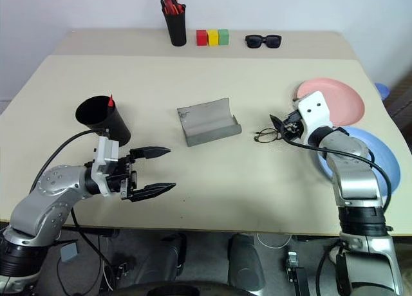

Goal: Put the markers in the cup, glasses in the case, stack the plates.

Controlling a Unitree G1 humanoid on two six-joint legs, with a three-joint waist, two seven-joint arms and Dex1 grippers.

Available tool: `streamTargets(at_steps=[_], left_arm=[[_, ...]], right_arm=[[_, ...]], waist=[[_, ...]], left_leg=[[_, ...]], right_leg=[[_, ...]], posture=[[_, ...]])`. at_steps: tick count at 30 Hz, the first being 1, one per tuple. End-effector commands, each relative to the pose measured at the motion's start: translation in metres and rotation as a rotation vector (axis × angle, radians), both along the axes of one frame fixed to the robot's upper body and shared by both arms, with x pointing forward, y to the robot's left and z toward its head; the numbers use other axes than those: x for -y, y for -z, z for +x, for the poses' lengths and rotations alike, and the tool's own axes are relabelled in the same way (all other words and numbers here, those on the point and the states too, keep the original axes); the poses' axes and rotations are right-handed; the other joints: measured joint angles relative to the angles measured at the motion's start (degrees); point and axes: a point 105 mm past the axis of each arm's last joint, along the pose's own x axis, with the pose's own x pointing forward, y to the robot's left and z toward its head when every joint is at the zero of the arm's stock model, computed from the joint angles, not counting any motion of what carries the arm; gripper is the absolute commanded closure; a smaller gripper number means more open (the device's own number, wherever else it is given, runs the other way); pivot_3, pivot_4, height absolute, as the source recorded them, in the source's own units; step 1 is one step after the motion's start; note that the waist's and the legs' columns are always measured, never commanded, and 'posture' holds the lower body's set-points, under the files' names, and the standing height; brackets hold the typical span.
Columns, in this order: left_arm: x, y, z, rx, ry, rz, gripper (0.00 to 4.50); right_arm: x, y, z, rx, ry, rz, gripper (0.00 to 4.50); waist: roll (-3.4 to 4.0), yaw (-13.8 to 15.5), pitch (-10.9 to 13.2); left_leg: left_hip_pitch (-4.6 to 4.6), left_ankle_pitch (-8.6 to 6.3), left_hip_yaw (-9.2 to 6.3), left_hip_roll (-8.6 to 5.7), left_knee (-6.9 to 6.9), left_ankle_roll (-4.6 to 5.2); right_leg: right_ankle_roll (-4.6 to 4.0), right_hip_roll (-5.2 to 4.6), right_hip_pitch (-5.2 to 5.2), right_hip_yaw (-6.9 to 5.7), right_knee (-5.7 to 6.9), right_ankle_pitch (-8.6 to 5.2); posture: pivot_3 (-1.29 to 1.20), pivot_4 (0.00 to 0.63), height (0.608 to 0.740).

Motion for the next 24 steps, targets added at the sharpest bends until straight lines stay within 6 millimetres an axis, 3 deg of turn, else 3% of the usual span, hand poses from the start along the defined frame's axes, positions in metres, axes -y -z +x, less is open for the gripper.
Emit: streamTargets(at_steps=[1, 9, 24], left_arm=[[0.002, -0.007, 0.0, 0.031, 0.019, -0.007, 0.0], [0.002, -0.006, -0.001, 0.034, 0.022, -0.011, 0.0], [-0.003, -0.004, -0.01, 0.033, -0.015, -0.004, 0.0]], right_arm=[[0.007, -0.017, -0.014, 0.041, -0.021, -0.006, 0.61], [0.023, -0.005, -0.03, -0.032, -0.01, -0.045, 0.61], [0.022, 0.006, -0.021, -0.064, -0.01, -0.05, 0.61]], waist=[[0.0, -0.1, 0.0], [0.01, -0.5, 0.0], [0.01, -0.2, 0.0]], left_leg=[[0.01, 0.0, 0.0, 0.0, 0.0, 0.0], [0.07, 0.0, 0.02, 0.01, 0.0, 0.0], [0.19, 0.0, 0.02, 0.01, 0.01, 0.0]], right_leg=[[0.0, 0.0, 0.01, 0.0, -0.01, 0.0], [-0.02, 0.0, 0.03, 0.02, 0.0, -0.01], [-0.16, 0.0, 0.21, 0.02, -0.03, -0.08]], posture=[[0.0, 0.15, 0.74], [0.0, 0.15, 0.74], [0.0, 0.15, 0.74]])
